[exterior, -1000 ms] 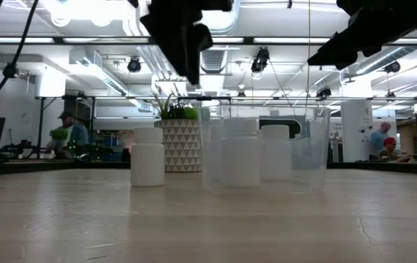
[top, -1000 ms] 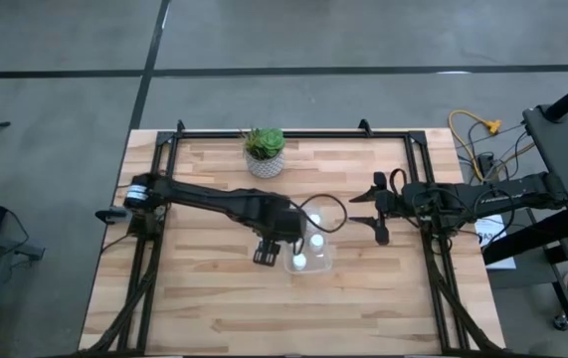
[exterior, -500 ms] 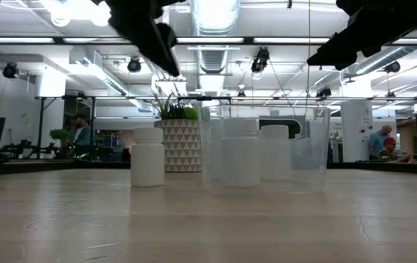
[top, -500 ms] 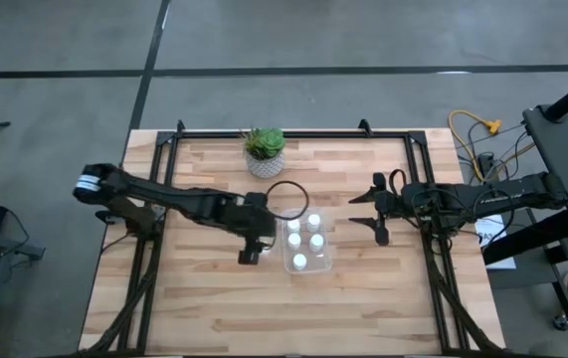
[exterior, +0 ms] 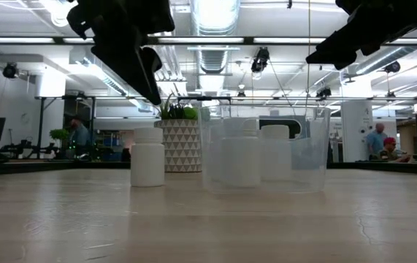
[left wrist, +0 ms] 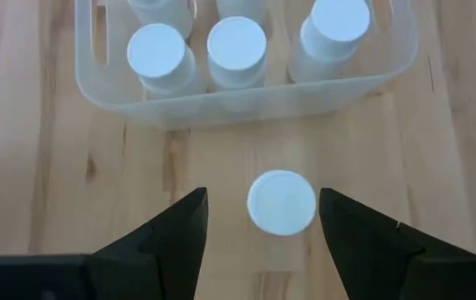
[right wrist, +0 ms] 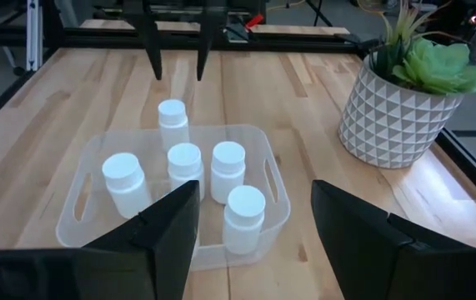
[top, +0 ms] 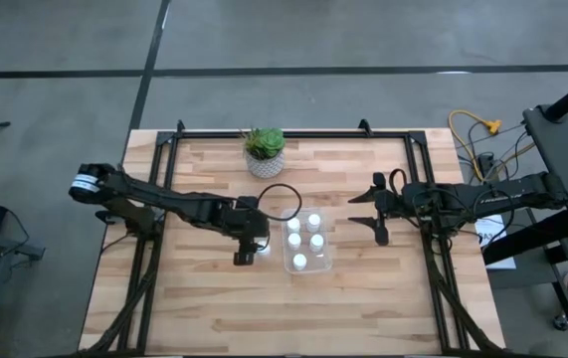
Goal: Pick and place pill bottles into a basket
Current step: Put the white medicine bottle into the transparent bin
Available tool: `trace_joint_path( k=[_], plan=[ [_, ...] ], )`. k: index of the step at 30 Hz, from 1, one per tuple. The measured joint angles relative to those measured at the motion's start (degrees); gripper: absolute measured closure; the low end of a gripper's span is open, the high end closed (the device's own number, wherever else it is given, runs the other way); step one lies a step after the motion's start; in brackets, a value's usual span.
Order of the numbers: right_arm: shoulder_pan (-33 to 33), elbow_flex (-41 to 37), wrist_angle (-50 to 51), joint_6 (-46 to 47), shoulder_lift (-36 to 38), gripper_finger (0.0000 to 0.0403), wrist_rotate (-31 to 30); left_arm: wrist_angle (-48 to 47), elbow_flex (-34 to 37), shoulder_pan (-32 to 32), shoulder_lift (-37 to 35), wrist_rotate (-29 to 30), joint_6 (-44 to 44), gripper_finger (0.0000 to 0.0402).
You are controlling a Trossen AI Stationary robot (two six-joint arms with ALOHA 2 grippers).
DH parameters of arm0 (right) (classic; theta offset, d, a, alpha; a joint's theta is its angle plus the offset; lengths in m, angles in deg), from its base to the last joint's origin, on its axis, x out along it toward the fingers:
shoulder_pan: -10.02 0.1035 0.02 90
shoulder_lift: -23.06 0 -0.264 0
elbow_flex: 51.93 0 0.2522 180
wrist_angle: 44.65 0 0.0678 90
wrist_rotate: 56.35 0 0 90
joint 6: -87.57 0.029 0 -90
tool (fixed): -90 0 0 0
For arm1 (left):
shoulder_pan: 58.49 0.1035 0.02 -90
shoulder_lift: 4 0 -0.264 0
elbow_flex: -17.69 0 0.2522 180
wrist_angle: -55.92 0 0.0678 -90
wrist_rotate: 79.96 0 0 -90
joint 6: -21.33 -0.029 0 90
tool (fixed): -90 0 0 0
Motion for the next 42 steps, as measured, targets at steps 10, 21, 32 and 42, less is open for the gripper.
trace_joint_path(
  k=[10, 21, 32, 42],
  plan=[
    [0.00, 0.00, -0.19, -0.26, -0.02, 0.0184, 0.00, 0.73, 0.36, -0.19, 5.22, -2.78, 0.44, 0.0190],
    [0.00, 0.02, -0.09, -0.26, -0.04, 0.0184, -0.15, 2.88, 0.36, -0.36, 9.42, -3.13, 0.53, 0.0190],
    [0.02, 0.02, -0.06, -0.26, -0.04, 0.0184, -0.20, 5.07, 0.23, -0.41, 10.78, -4.25, -0.91, 0.0257],
    [0.00, 0.02, -0.11, -0.48, -0.04, 0.0184, -0.22, -5.19, -7.87, -0.41, 9.55, -7.79, -1.58, 0.0261]
  ],
)
